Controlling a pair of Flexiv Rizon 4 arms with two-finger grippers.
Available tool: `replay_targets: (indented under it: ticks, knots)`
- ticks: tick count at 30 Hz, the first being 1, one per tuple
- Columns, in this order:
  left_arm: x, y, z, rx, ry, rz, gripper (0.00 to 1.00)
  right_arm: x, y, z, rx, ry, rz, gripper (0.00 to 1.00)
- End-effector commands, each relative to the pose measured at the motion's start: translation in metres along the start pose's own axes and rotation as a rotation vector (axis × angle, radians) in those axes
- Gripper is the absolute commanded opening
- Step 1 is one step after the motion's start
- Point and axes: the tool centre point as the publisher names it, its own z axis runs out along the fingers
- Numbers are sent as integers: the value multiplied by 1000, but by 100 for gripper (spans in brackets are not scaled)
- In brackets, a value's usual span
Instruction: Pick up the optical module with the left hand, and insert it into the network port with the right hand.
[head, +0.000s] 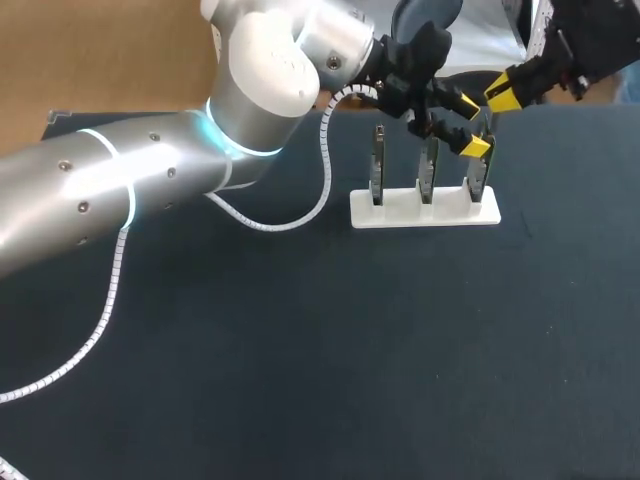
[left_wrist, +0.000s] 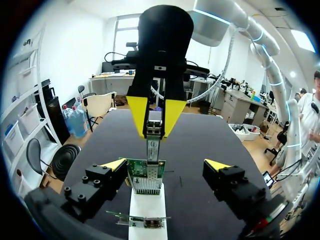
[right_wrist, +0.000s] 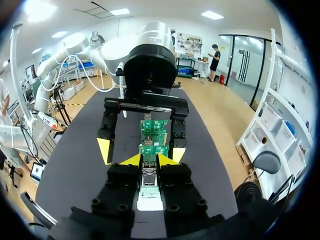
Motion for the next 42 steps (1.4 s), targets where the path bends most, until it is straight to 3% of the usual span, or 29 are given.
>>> replay_targets:
  ticks: [1, 19, 20, 21, 34, 42]
  knots:
    - [-1, 1, 0, 2, 5, -1, 100, 2, -1, 3, 1, 2, 5, 0]
    - [-1, 1, 0, 2, 5, -1, 100, 7, 1, 6, 0, -3, 31, 0]
    - [-1, 1, 0, 2, 5, -1, 100, 7, 1, 5, -2, -8, 33, 47]
    - [-1, 1, 0, 2, 5, -1, 100, 6, 1, 4, 0, -8, 31, 100]
    - [-1, 1, 0, 2, 5, -1, 100, -4, 3, -16, 3, -103, 29, 100]
    - [-1, 1, 0, 2, 5, -1, 100, -9, 5, -29, 8, -116, -6, 100]
